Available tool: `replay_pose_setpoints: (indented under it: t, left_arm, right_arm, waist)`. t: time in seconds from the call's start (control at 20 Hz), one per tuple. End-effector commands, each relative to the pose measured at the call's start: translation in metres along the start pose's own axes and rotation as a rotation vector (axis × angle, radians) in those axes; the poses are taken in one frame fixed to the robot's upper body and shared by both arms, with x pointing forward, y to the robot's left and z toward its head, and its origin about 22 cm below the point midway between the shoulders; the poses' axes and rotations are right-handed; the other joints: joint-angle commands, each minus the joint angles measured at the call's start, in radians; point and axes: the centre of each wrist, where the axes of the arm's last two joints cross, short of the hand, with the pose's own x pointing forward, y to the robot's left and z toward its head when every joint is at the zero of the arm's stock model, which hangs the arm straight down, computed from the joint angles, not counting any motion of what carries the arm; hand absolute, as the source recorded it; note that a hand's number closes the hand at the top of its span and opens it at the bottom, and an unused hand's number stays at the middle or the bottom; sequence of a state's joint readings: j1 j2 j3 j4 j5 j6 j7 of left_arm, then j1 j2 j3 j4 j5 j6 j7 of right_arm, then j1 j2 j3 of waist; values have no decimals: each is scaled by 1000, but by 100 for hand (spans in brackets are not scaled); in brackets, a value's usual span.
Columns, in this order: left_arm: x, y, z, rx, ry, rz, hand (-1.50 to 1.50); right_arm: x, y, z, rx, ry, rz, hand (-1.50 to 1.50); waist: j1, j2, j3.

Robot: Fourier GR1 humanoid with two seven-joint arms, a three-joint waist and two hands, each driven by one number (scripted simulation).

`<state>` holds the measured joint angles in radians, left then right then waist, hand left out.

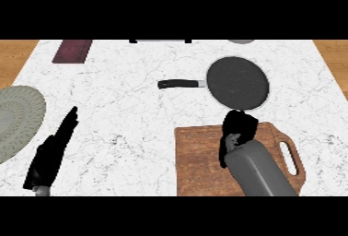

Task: Pick the squash from the cutting board and place it in the pan

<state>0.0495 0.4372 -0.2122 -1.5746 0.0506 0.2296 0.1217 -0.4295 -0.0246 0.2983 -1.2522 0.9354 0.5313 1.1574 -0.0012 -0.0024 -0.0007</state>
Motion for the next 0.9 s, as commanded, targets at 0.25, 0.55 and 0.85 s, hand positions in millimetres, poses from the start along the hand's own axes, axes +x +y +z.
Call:
replay_pose_setpoints:
  t: [0.25, 0.55, 0.85]
  left_arm:
    - [-3, -4, 0, 17, -18, -21, 0]
    - [9, -5, -3, 1, -18, 1, 0]
    - [2, 7, 6, -10, -1, 18, 0]
  right_arm:
    - [4, 2, -8, 8, 199, 48, -150]
    - [-6, 19, -19, -24, 133, -19, 150]
    - [-9, 44, -25, 30, 114, -73, 150]
  waist:
    - [5, 2, 1]
    - [4, 3, 1]
    - [8, 2, 1]
